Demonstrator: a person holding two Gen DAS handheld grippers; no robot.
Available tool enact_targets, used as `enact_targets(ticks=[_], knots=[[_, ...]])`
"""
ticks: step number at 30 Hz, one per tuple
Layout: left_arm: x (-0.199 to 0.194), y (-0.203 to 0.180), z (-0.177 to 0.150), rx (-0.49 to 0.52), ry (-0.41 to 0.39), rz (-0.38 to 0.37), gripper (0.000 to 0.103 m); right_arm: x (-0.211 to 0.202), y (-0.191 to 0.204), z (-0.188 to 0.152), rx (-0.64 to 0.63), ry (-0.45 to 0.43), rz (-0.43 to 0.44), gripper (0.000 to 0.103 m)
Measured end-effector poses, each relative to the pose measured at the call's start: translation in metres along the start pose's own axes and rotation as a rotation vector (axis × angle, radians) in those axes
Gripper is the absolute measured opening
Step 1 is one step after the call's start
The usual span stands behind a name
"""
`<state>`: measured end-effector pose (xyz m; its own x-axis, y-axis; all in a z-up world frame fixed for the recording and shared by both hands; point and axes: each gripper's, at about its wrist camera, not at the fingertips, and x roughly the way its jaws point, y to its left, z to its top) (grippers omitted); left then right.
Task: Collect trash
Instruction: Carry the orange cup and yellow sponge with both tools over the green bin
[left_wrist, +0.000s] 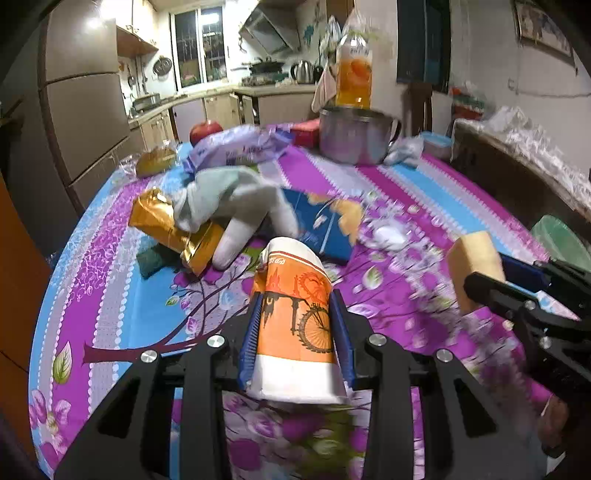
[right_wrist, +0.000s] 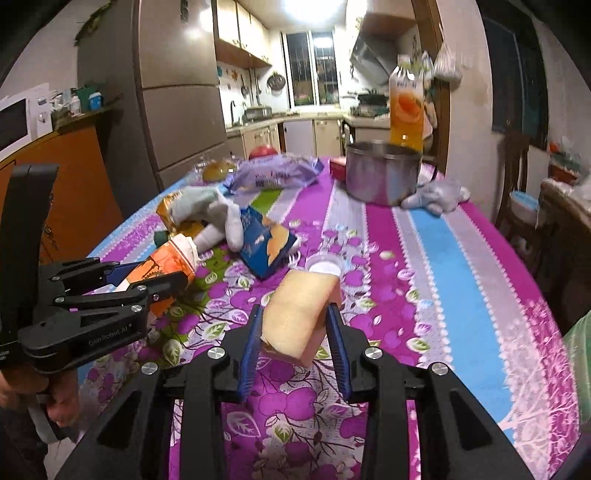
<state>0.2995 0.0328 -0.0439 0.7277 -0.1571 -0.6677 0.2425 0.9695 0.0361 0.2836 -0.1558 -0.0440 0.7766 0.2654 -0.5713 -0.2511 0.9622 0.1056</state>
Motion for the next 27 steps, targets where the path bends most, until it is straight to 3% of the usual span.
enact_targets(ticks=[6, 16, 27], knots=[[-0.024, -0.015, 0.009, -0.022, -0.076, -0.004, 0.034, -0.027, -0.009, 0.003, -0.005, -0.052, -0.028, 0.035], [-0.040, -0.052, 0.027, 0.005, -0.132, -0.034, 0.034, -0.073, -0.038, 0.007, 0.021, -0.112, -0.102, 0.036], [-0.048, -0.117, 0.049, 0.059, -0.185, -0.122, 0.034, -0.137, -0.106, 0.008, 0.100, -0.168, -0.235, 0.036]])
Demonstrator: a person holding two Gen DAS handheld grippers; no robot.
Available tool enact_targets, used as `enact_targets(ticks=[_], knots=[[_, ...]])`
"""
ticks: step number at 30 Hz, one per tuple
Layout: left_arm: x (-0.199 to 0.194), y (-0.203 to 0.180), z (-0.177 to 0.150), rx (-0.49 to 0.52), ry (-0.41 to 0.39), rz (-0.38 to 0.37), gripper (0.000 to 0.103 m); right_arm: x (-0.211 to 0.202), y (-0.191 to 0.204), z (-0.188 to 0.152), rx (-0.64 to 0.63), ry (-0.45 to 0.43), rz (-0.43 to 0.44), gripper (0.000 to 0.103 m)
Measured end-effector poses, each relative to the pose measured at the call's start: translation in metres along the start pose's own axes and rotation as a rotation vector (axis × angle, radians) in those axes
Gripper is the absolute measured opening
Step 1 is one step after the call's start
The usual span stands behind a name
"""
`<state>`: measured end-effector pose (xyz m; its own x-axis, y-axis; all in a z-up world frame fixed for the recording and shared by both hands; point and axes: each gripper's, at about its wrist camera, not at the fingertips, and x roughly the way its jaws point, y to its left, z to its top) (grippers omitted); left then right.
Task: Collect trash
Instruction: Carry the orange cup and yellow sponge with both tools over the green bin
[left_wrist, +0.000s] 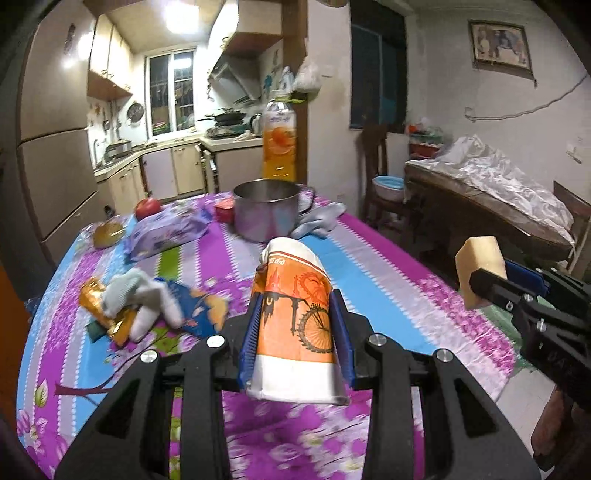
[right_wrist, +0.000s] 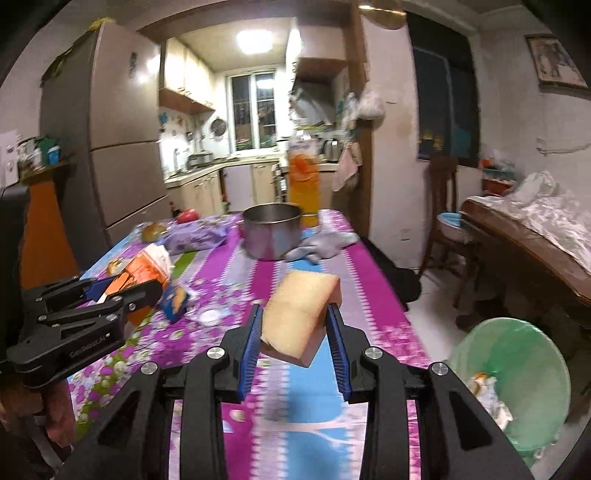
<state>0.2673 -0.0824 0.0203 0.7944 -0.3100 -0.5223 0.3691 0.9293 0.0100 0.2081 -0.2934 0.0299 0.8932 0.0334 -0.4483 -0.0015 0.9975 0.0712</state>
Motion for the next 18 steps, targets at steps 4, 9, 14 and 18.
enact_targets(ticks=[4, 9, 14, 18], knots=[[0.006, -0.029, 0.011, 0.027, -0.012, -0.041, 0.034, -0.013, -0.032, 0.004, 0.024, -0.011, -0.060, 0.036], [0.014, -0.073, 0.025, 0.065, -0.026, -0.114, 0.034, -0.033, -0.076, 0.008, 0.051, -0.018, -0.135, 0.036], [0.028, -0.121, 0.036, 0.112, -0.012, -0.210, 0.034, -0.049, -0.124, 0.008, 0.089, 0.001, -0.210, 0.036], [0.042, -0.161, 0.039, 0.146, 0.017, -0.275, 0.034, -0.058, -0.167, 0.003, 0.129, 0.026, -0.270, 0.036]])
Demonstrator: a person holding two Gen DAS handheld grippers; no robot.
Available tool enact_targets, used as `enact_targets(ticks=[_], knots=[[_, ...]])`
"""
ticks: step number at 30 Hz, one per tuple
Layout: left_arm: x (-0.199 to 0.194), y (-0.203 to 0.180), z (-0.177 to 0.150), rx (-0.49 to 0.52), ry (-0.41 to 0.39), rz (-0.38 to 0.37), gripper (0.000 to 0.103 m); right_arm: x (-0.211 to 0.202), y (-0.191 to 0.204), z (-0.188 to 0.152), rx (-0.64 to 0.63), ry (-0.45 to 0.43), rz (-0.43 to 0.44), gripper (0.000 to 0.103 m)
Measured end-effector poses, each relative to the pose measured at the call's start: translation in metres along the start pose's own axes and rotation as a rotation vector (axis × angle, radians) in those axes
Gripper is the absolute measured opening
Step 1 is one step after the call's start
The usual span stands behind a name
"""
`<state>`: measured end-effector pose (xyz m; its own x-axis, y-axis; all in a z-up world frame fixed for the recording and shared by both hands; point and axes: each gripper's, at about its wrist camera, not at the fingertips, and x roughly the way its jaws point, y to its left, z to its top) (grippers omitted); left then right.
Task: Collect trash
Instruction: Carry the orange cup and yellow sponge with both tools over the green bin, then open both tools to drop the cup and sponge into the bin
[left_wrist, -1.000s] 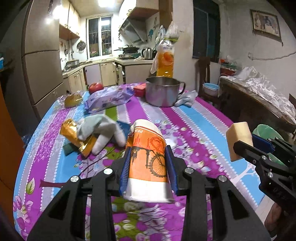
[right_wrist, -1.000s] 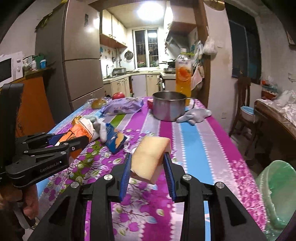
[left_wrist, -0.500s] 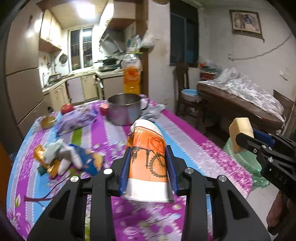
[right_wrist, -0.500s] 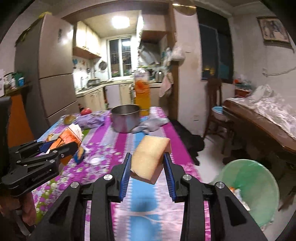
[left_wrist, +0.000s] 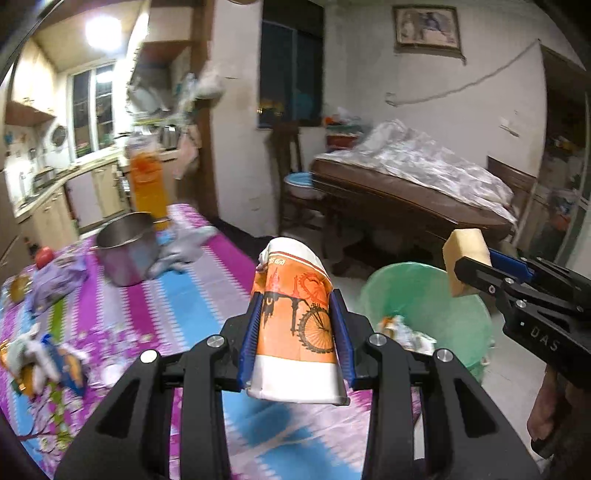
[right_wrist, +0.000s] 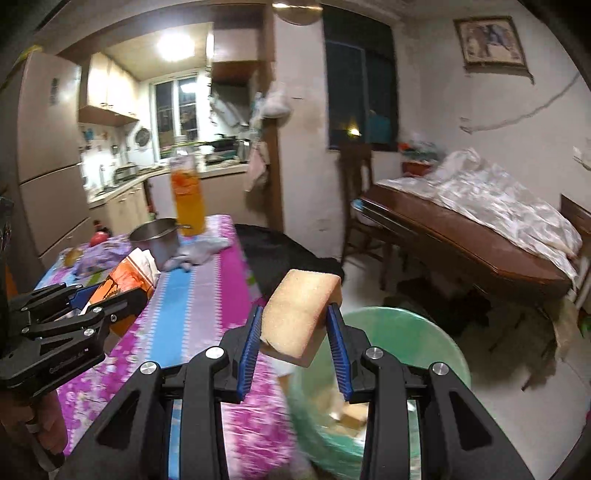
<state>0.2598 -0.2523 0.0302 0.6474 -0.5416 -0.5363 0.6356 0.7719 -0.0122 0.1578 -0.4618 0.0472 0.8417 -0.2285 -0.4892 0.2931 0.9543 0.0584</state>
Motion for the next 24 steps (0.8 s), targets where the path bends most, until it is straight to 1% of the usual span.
enact_targets(ticks=[6, 12, 18, 24], knots=[[0.031, -0.044, 0.009, 0.043, 0.041, -0.078, 0.034, 0.006, -0.063, -0.003, 0.051, 0.047, -0.065, 0.036], [0.062, -0.085, 0.017, 0.080, 0.095, -0.145, 0.034, 0.025, -0.111, -0.009, 0.099, 0.131, -0.082, 0.036], [0.093, -0.111, 0.020, 0.088, 0.159, -0.178, 0.034, 0.048, -0.141, -0.013, 0.105, 0.206, -0.081, 0.036], [0.123, -0.127, 0.018, 0.089, 0.241, -0.186, 0.034, 0.070, -0.163, -0.013, 0.136, 0.280, -0.057, 0.037]])
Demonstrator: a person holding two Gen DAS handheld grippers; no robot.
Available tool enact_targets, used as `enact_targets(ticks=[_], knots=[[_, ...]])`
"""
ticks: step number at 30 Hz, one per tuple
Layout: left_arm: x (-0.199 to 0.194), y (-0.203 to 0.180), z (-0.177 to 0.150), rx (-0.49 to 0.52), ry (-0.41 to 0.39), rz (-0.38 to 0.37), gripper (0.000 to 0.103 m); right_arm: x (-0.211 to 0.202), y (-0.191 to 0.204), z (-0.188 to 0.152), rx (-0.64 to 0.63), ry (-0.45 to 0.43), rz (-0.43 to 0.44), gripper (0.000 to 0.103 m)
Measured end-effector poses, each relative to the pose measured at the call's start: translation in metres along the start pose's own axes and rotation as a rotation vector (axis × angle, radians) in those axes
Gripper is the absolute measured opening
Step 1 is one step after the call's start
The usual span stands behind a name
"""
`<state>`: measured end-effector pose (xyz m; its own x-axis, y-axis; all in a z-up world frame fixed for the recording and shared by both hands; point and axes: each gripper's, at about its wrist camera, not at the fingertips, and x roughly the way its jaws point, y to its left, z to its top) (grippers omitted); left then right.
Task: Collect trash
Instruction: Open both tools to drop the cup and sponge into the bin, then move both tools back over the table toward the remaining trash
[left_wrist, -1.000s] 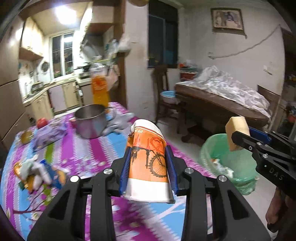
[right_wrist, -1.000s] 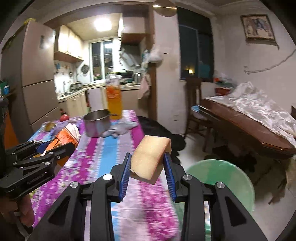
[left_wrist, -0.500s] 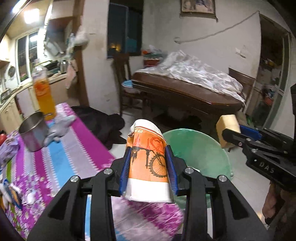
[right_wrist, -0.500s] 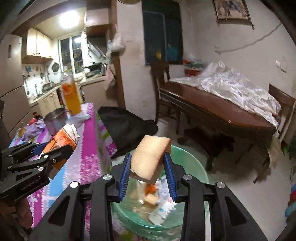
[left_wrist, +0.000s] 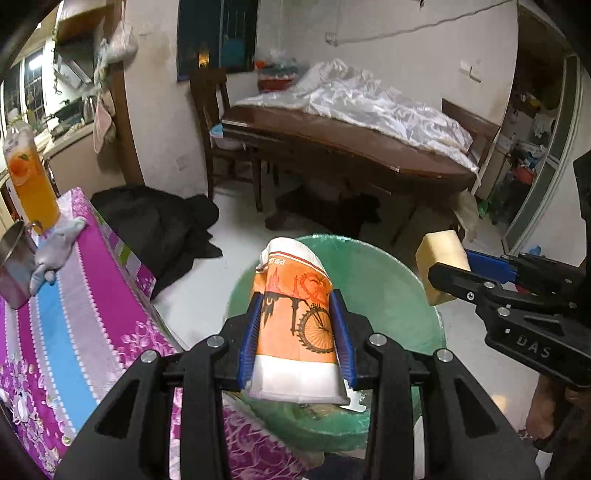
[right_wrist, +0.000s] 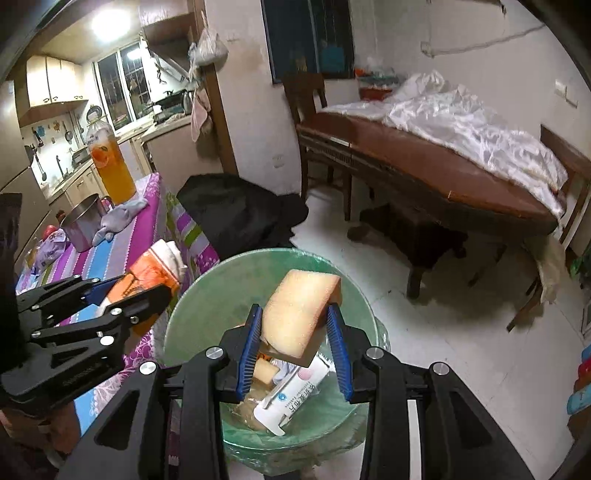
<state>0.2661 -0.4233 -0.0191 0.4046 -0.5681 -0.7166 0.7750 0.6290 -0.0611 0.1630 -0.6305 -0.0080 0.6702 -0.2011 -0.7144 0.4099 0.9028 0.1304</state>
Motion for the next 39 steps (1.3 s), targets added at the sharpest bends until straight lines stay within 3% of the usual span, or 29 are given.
enact_targets(ticks=[9, 25, 27, 29, 30, 32, 39], knots=[[0.027, 0.009, 0.003, -0.031, 0.085, 0.015, 0.034, 0.032, -0.018, -0.004, 0.012, 0.101, 0.026, 0.037], [0.041, 0.023, 0.003, -0.059, 0.123, 0.025, 0.035, 0.042, -0.020, -0.005, 0.016, 0.119, 0.037, 0.037], [0.042, 0.023, 0.003, -0.057, 0.127, 0.031, 0.037, 0.042, -0.020, -0.005, 0.019, 0.116, 0.039, 0.039], [0.043, 0.023, 0.003, -0.057, 0.133, 0.038, 0.041, 0.042, -0.021, -0.005, 0.030, 0.109, 0.033, 0.053], [0.043, 0.024, 0.002, -0.057, 0.133, 0.040, 0.050, 0.041, -0.021, -0.005, 0.033, 0.099, 0.029, 0.060], [0.043, 0.024, 0.001, -0.057, 0.127, 0.046, 0.062, 0.040, -0.023, -0.006, 0.039, 0.095, 0.032, 0.060], [0.043, 0.023, 0.001, -0.057, 0.130, 0.038, 0.062, 0.038, -0.025, -0.010, 0.040, 0.096, 0.035, 0.060]])
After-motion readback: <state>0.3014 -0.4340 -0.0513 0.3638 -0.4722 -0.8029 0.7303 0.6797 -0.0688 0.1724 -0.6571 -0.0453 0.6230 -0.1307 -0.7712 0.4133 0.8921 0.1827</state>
